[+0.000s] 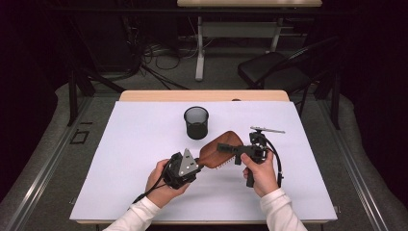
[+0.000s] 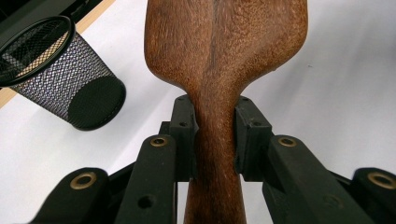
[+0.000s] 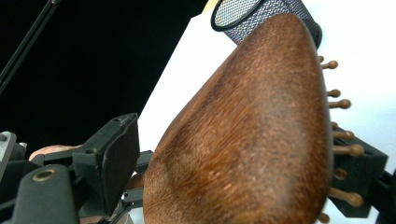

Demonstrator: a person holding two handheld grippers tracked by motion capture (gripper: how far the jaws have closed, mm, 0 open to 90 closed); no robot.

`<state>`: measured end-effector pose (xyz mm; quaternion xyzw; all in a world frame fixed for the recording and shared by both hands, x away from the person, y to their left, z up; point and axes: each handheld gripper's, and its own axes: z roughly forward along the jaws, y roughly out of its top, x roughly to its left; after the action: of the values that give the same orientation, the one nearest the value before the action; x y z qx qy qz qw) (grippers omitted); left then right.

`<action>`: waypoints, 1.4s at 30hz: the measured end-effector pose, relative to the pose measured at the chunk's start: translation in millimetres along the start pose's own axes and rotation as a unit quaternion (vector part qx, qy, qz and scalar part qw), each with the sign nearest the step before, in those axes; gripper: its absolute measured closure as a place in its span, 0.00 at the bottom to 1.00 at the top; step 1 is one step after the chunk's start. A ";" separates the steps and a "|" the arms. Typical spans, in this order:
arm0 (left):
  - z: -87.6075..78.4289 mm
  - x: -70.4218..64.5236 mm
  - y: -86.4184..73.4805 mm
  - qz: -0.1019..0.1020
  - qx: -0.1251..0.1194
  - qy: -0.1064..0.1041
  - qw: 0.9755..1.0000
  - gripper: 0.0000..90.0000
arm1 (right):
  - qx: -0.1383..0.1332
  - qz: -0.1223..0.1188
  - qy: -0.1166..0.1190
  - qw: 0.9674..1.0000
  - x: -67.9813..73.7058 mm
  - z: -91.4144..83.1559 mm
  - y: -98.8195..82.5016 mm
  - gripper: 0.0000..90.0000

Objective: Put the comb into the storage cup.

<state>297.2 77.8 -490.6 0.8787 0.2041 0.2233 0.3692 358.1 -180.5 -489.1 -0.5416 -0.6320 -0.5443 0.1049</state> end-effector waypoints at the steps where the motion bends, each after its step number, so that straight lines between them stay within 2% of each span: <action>1: 0.1 -0.3 -0.1 0.000 0.001 0.000 1.000 0.80 | -0.003 0.002 0.001 1.000 -0.2 0.5 -0.2 0.17; 9: 1.6 -3.2 -0.6 0.015 0.003 0.007 1.000 0.80 | -0.002 0.006 0.000 1.000 -3.2 1.2 -0.8 0.21; 24: 5.9 -5.2 -4.2 0.019 0.006 0.010 1.000 0.80 | -0.001 0.026 0.004 1.000 -11.8 2.2 -2.0 0.28; 30: 6.0 -4.6 -4.8 0.019 0.008 0.011 1.000 0.80 | -0.002 0.027 0.000 1.000 -14.1 1.6 -2.7 0.36; 42: 7.9 -3.8 -6.3 0.014 0.008 0.009 1.000 0.80 | -0.010 0.044 0.023 0.999 -18.1 1.1 -3.9 0.42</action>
<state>297.2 75.4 -501.2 0.8823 0.1970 0.2350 0.3572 362.6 -189.3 -504.8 -0.5570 -0.5995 -0.5579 0.1381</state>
